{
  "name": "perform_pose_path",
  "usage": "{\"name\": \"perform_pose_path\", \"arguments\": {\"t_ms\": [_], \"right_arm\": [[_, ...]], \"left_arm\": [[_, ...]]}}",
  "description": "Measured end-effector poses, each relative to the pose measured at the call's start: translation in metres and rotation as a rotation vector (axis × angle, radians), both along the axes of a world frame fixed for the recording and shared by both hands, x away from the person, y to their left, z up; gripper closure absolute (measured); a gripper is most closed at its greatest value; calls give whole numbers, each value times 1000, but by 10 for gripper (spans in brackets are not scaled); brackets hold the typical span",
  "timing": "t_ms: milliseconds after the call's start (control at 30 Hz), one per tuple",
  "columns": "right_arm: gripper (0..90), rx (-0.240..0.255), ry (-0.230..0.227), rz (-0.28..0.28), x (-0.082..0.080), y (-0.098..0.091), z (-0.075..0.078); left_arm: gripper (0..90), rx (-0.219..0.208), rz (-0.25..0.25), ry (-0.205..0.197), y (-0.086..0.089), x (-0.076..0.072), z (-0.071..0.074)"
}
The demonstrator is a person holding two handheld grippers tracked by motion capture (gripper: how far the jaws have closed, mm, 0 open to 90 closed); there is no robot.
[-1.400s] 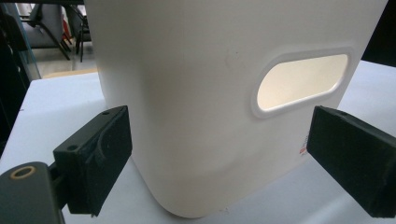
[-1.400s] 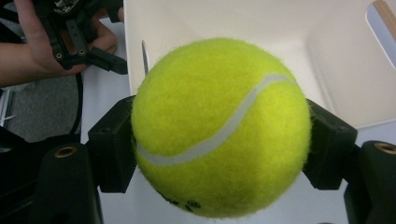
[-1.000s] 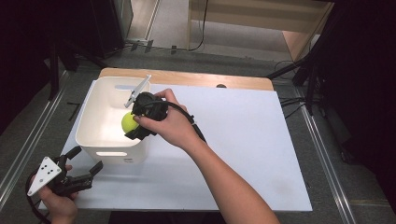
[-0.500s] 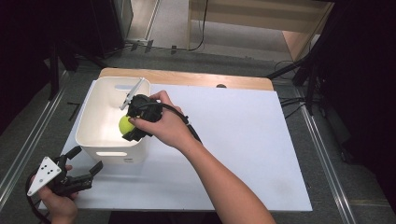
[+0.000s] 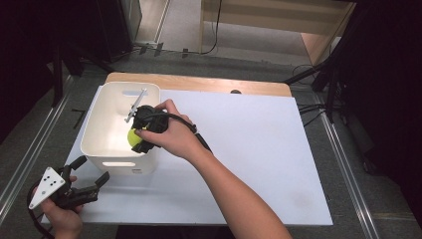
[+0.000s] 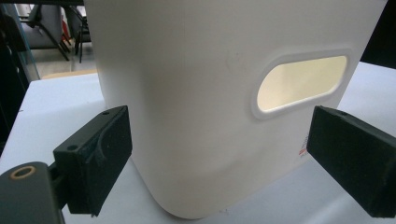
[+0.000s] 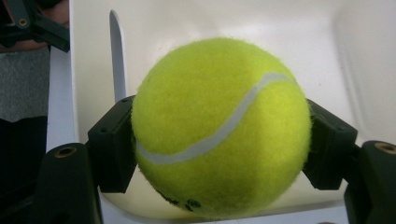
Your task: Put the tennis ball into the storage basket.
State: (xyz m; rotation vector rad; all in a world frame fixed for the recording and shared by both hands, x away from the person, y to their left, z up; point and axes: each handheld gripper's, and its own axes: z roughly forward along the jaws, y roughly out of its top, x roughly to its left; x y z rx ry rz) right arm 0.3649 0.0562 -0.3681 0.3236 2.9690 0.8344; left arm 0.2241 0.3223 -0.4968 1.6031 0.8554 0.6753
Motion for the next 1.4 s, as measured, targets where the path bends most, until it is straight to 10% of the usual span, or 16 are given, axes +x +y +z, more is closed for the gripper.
{"name": "perform_pose_path", "arguments": {"t_ms": [333, 867, 1400], "right_arm": [[202, -87, -54, 48, -5, 8, -4], [0, 79, -109, -63, -8, -31, 21], [0, 161, -122, -115, -20, -85, 19]], "left_arm": [[73, -5, 1, 2, 0, 0, 0], [73, 0, -3, 0, -1, 0, 0], [73, 18, -4, 3, -1, 1, 0]]}}
